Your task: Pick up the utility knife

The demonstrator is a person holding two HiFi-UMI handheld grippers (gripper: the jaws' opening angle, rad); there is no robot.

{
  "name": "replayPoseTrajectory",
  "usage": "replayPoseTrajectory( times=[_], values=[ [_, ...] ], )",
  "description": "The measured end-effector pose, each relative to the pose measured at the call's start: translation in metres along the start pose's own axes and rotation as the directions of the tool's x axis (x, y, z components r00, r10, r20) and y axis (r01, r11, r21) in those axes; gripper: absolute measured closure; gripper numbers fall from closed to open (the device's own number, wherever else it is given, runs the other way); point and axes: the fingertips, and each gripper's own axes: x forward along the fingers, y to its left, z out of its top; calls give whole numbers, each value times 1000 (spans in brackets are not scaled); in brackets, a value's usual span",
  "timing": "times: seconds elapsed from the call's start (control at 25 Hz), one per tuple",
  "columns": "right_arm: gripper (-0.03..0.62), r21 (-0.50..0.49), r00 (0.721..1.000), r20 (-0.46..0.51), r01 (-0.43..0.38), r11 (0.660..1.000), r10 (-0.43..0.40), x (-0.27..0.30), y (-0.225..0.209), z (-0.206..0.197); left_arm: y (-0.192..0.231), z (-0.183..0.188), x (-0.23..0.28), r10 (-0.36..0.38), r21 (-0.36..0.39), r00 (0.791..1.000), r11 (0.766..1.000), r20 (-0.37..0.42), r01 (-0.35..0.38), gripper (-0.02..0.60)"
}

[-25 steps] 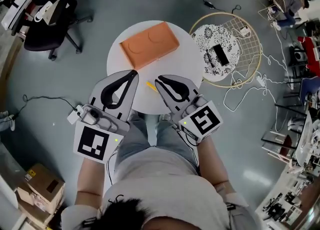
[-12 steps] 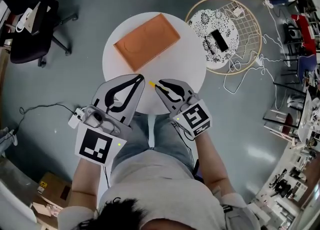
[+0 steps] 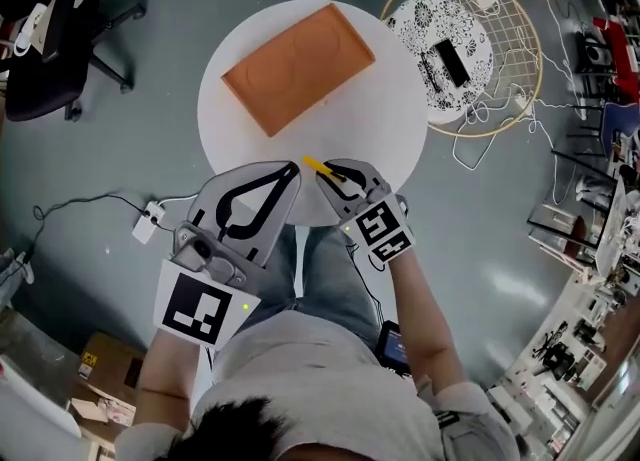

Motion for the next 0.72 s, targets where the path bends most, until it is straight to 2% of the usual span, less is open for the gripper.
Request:
replayPoseTrajectory(
  times=[0.2,0.44,0.72],
  values=[
    [518,3,998,-69,5,1000,-5,17,-3,-29,1,-21,-2,3,-30,1000,1000,-31,-4,571],
    [513,-52,984,-179,-19,998,10,30,-7,-55,4,-29,-1,17,-48,999,999,-43,-19,571],
    [511,-111,979,-205,-12,994,-11,36,-4,-59,7,-33,-1,20,-55,999,998,-49,-23,571]
  ],
)
